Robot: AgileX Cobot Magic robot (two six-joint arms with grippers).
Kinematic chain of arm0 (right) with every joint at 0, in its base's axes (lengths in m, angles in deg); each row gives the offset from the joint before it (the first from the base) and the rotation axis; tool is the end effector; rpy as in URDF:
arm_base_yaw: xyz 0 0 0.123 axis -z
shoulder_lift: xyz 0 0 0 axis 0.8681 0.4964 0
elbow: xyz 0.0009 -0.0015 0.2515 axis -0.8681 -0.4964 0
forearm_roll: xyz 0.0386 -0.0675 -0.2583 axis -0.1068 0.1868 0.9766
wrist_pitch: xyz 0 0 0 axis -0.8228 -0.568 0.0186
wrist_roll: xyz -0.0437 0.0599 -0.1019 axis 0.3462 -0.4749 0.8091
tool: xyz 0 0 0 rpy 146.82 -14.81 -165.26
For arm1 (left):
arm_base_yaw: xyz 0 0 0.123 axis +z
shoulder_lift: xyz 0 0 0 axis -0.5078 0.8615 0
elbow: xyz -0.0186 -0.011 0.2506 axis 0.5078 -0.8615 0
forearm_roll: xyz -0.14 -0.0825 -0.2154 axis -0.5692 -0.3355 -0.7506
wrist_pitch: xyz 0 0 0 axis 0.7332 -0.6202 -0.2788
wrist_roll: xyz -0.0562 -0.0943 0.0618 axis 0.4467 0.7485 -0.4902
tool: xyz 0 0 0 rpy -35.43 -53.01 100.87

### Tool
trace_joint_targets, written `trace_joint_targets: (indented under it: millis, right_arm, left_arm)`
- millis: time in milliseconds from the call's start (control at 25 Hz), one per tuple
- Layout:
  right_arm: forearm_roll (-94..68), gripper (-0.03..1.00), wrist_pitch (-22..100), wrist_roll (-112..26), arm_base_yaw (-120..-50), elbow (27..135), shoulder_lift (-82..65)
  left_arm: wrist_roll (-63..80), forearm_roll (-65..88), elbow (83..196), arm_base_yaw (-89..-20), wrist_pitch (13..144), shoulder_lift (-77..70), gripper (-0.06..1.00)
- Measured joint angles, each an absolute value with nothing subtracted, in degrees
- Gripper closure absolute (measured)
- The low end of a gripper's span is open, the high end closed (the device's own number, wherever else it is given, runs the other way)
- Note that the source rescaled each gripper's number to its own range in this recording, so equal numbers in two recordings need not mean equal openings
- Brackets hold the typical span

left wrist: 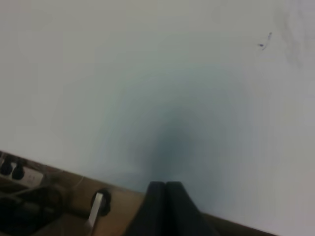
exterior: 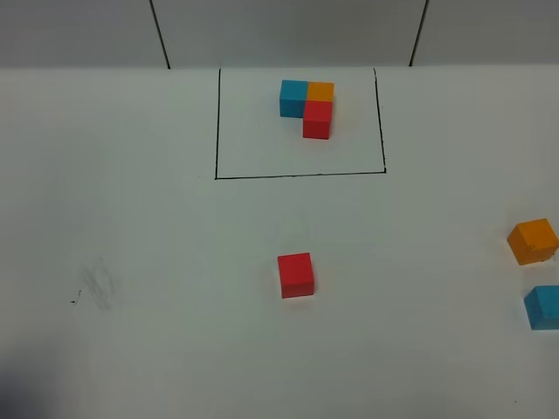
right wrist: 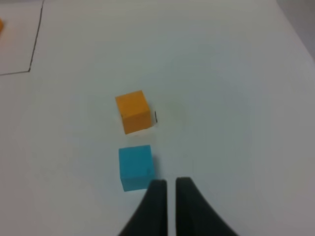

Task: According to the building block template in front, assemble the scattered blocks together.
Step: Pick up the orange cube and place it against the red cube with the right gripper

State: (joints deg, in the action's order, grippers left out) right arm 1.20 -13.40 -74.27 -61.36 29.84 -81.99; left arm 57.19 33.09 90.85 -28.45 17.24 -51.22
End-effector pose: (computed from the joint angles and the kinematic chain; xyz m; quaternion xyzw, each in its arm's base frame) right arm 0.0736 -0.0105 0.2703 0.0558 0.8519 -0.0114 0.5207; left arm 0.1245 0.0206 0.2321 -0.1315 0.9399 0.0354 0.3130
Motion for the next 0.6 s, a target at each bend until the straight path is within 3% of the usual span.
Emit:
trace_joint_targets:
  millis: [600]
  right_arm:
    - [1.2, 0.96, -13.4, -74.3, -61.4, 29.8, -82.0]
  left_arm:
    - [44.6, 25.0, 89.3, -28.5, 20.0, -63.4, 0.94]
